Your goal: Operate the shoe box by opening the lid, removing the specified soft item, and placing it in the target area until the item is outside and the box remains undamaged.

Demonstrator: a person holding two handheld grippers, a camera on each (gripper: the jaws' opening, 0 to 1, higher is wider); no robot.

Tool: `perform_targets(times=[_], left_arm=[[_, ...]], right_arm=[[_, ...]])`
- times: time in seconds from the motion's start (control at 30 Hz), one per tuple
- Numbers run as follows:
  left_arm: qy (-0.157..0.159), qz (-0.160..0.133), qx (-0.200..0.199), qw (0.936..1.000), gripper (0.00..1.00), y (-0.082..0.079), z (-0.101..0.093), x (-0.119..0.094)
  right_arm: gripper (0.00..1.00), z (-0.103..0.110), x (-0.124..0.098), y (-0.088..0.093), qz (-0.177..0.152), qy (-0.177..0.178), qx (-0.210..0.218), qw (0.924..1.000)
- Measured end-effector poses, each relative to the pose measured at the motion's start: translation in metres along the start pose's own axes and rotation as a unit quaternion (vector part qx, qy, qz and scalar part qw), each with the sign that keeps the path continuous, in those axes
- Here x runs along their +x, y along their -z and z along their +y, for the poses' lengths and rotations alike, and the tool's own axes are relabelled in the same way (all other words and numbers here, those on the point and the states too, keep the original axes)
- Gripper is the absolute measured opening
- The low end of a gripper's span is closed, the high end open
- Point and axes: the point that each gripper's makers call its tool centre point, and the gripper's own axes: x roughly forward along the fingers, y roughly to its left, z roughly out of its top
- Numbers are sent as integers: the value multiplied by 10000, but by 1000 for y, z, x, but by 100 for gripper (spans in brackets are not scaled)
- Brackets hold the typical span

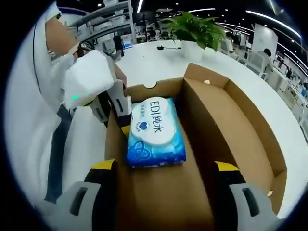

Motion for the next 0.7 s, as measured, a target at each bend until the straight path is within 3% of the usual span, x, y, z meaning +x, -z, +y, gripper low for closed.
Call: perform_targets(times=[0.3,0.4,0.7], left_arm=[[33,6,7,10000,3,0,0,1],[36,-18,24,10000,3,0,0,1],[36,-65,11,10000,3,1,0,0]], right_arm=[[82,4,25,-4,15,-181,-46,9998],[81,7,33,-7,87,-264,-269,9993],[79,11,51,-9,243,-395,-408,9981]])
